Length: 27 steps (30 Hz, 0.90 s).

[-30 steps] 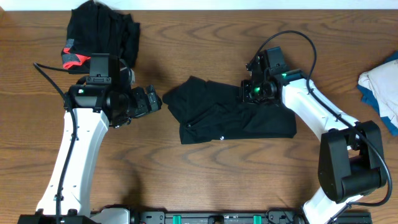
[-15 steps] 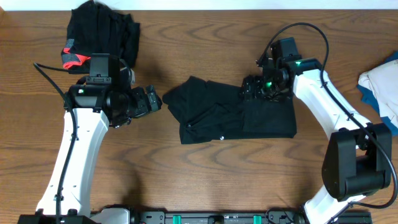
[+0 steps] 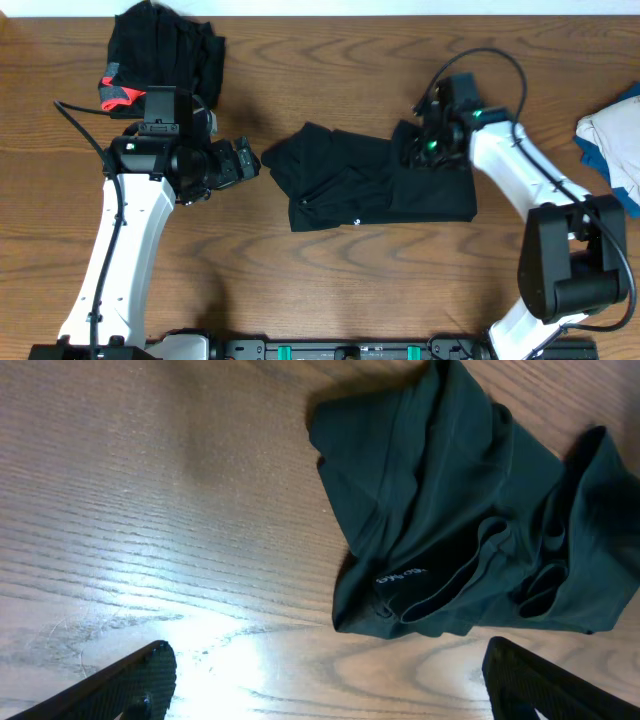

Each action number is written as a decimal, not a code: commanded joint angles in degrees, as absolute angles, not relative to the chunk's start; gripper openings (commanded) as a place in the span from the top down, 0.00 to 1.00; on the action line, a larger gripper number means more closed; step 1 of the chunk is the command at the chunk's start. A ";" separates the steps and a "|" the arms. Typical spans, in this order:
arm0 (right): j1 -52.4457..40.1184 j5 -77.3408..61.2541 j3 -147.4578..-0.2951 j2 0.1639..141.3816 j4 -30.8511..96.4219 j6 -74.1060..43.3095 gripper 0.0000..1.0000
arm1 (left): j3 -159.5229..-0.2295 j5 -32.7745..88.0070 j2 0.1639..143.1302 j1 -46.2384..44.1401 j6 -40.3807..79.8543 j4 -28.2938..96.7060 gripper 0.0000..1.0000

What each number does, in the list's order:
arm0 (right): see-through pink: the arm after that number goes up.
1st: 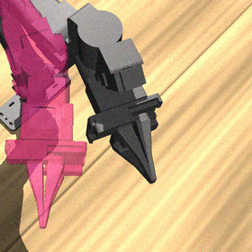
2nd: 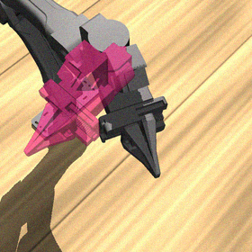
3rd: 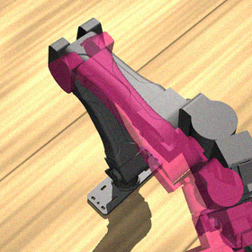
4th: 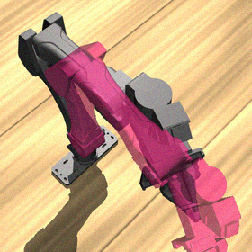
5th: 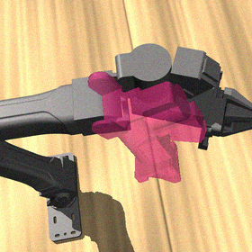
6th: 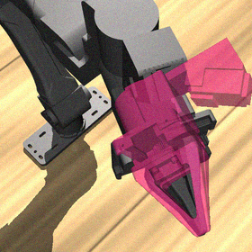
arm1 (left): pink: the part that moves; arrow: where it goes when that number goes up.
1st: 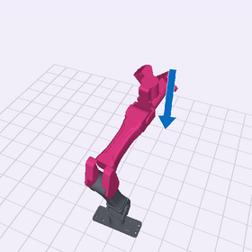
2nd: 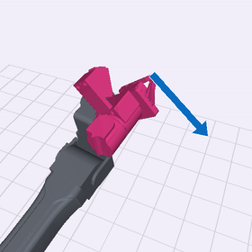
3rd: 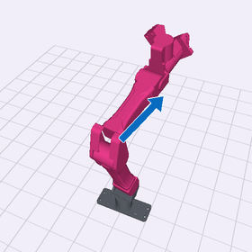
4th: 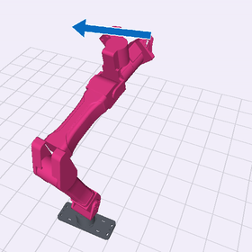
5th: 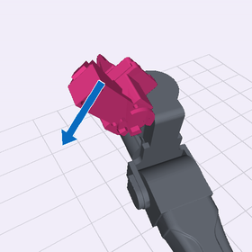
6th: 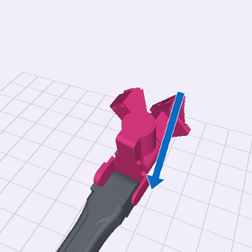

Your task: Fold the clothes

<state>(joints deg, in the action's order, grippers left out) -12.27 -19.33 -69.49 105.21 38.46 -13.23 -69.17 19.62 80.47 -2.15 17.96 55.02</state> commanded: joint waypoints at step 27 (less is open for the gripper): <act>-15.57 -15.75 -76.09 97.62 49.08 -15.88 0.12 | -68.66 19.66 81.97 -2.33 16.95 53.82 0.02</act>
<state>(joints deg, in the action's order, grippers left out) -15.55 -18.94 -70.91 101.30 46.85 -18.39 -69.12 19.55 80.60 -2.15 17.96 54.22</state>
